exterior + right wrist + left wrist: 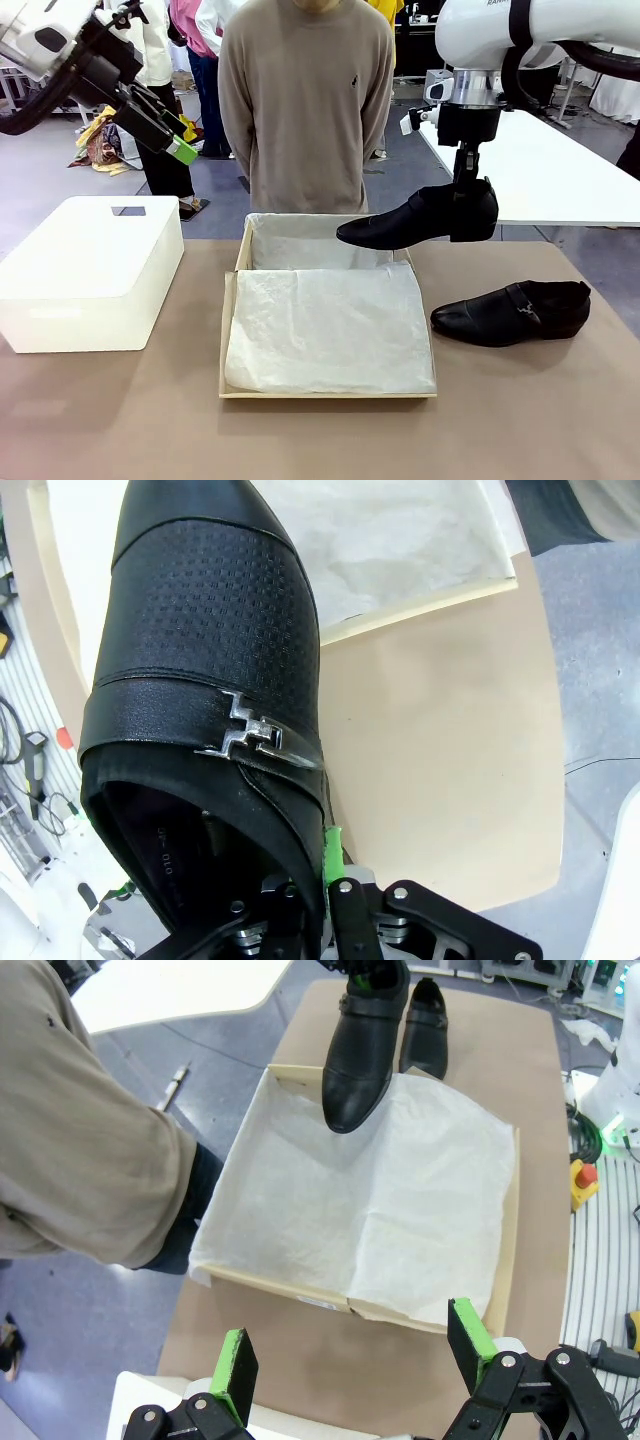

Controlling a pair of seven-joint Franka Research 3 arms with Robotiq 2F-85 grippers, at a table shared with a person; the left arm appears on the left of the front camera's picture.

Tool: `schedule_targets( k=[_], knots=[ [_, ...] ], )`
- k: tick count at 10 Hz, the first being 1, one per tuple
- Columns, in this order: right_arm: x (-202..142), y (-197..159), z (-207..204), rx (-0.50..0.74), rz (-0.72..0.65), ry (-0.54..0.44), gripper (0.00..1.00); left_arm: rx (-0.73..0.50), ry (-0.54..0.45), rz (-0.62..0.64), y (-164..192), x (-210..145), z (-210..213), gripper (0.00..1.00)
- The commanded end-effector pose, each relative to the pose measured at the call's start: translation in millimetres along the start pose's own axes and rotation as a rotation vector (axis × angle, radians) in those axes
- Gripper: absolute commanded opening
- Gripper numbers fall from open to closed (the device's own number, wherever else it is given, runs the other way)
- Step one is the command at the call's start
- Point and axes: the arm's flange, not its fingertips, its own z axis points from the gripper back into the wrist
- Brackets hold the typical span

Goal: Pack the shoes into the box.
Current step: Place one shoe of the Shoes into the Shoes Box.

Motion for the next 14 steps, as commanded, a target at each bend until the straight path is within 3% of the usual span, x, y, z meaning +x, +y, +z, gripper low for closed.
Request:
schedule_targets(
  k=[1, 8, 14],
  knots=[
    [7, -2, 2, -0.015, -0.005, -0.013, 0.00, -0.016, -0.024, -0.013, -1, -4, 0, 1.00],
    [90, -2, 9, -0.013, -0.028, -0.032, 0.00, -0.016, -0.024, -0.013, -1, -4, 0, 1.00],
    [139, 11, -29, -0.059, -0.017, -0.048, 0.00, -0.016, -0.024, -0.013, -1, -4, 0, 1.00]
  ],
)
